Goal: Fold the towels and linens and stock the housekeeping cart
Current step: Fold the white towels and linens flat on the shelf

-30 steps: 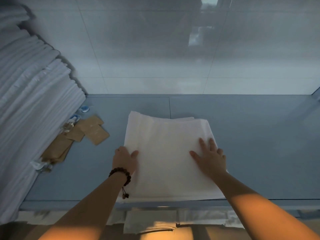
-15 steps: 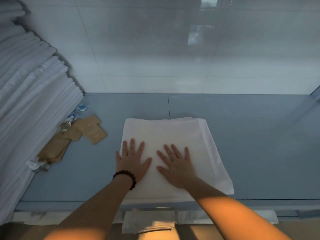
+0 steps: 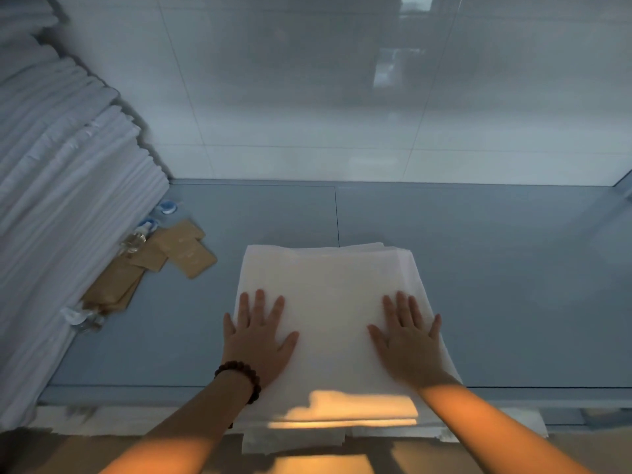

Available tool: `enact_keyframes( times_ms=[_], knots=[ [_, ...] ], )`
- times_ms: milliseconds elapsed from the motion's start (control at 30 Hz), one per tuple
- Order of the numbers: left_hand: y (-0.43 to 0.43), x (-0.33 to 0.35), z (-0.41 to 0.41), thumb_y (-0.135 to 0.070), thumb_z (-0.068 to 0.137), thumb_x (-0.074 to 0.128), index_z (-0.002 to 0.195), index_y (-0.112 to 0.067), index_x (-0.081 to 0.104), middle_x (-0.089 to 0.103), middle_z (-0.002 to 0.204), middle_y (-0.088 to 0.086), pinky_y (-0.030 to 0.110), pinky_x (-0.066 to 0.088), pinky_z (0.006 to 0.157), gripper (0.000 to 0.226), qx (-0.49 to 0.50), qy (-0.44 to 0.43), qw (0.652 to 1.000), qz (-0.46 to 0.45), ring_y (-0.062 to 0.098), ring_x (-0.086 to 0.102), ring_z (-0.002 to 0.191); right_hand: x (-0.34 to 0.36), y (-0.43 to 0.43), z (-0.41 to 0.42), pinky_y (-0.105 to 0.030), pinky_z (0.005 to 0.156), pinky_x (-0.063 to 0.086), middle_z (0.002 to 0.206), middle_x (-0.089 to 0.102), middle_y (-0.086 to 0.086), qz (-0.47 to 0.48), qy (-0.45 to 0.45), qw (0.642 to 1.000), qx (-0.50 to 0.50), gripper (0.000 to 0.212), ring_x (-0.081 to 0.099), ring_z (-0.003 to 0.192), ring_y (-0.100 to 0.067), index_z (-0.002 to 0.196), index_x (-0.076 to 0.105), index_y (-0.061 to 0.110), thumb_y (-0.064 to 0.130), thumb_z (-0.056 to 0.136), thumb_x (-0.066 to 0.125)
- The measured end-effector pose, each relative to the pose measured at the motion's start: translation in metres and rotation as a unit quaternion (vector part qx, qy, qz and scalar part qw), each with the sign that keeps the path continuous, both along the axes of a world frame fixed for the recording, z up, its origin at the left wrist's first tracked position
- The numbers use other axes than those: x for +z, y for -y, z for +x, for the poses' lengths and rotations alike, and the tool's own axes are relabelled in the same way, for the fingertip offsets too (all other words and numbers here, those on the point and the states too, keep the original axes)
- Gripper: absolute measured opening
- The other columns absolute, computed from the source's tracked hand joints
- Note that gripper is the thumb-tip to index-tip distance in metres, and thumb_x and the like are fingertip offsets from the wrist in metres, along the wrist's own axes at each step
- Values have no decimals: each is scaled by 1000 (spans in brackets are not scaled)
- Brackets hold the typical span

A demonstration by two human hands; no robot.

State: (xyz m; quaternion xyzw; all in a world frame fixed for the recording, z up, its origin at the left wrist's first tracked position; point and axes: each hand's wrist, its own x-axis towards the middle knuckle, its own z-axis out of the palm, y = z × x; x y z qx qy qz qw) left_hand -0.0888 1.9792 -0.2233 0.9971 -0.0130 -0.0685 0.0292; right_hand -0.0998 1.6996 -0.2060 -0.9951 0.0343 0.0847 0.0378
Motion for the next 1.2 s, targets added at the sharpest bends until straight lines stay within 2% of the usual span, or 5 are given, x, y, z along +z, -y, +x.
enact_keyframes(
  times_ms=[200, 400, 600, 867, 1200],
  knots=[
    [-5, -5, -3, -74, 77, -6, 149, -43, -12, -18, 161, -2, 55, 3, 117, 79, 1, 11, 1000, -13, 25, -18, 147, 6, -45, 49, -54, 114, -12, 161, -5, 8, -8, -5, 951, 308, 62, -10, 147, -15, 151, 5, 40, 64, 94, 13],
    [1, 7, -7, -66, 81, 0, 152, -38, 3, 0, 163, 1, 62, -18, 107, 76, 19, 14, 999, 38, 24, -3, 149, 23, 26, 122, -60, 115, -1, 162, -1, 1, -14, -21, 997, -75, 60, -6, 148, -24, 154, 8, 24, 50, 100, 15],
    [41, 16, 64, -44, 99, 10, 154, -27, 5, 2, 163, 3, 51, -13, 114, 58, -125, 4, 992, 5, 23, -4, 149, -1, -84, 81, -51, 115, -8, 161, 0, 7, 33, 44, 980, 192, 52, -8, 148, -14, 153, 10, 31, 40, 102, 20],
    [-25, 23, 105, -46, 100, 9, 154, -26, -3, -8, 162, -5, 51, -7, 117, 59, 55, -42, 997, 33, 23, -11, 148, 12, -10, 65, -53, 116, -5, 162, -3, 4, -30, 15, 999, 32, 56, -7, 148, -16, 153, 4, 26, 46, 102, 16],
    [40, 16, -14, -50, 99, 10, 152, -28, -11, -17, 161, 0, 50, -13, 115, 61, -83, -58, 995, 24, 21, -15, 147, 9, -63, -9, -53, 117, -7, 161, -4, 5, 10, -3, 995, 104, 55, -7, 148, -15, 153, 4, 34, 47, 101, 19]
  ],
)
